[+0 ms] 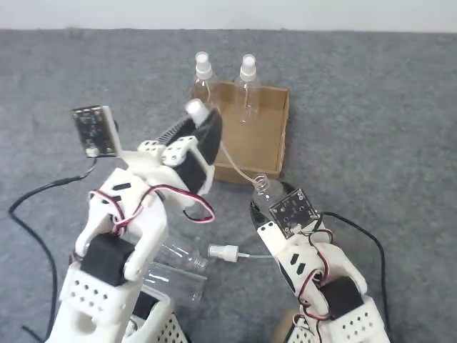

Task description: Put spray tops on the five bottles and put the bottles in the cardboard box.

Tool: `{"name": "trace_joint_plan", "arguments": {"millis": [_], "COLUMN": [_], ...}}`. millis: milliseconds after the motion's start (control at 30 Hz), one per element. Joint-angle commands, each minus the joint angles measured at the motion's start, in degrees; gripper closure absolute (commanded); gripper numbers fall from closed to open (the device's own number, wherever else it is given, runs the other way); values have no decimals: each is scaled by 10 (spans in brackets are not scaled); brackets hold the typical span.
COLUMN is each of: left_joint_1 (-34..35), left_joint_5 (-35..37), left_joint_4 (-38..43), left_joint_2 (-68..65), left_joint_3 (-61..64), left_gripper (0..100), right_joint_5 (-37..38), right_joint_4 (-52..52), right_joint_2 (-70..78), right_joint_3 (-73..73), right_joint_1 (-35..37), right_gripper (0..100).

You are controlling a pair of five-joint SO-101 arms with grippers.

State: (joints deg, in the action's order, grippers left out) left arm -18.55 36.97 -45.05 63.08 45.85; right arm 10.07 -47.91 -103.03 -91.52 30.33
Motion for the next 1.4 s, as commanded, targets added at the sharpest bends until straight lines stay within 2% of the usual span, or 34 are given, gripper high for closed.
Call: {"name": "trace_joint_plan", "arguments": {"millis": [0, 500, 633, 1167, 1367], "left_joint_1": [-44, -57, -57, -57, -58], "left_joint_5": [1, 5, 47, 47, 47], "left_joint_4": [19, 19, 18, 15, 17], "left_joint_2": [9, 9, 13, 13, 10], "left_joint_3": [11, 53, 67, 85, 89], "left_gripper": [988, 988, 988, 988, 988], "right_joint_5": [10, 10, 10, 5, 9], "right_joint_4": [16, 16, 16, 72, 72], "right_joint_2": [-10, -10, -10, -10, -10], "right_joint_3": [6, 4, 4, 4, 4], "right_joint_1": [4, 4, 4, 5, 31], "right_gripper": [902, 902, 902, 902, 902]}}
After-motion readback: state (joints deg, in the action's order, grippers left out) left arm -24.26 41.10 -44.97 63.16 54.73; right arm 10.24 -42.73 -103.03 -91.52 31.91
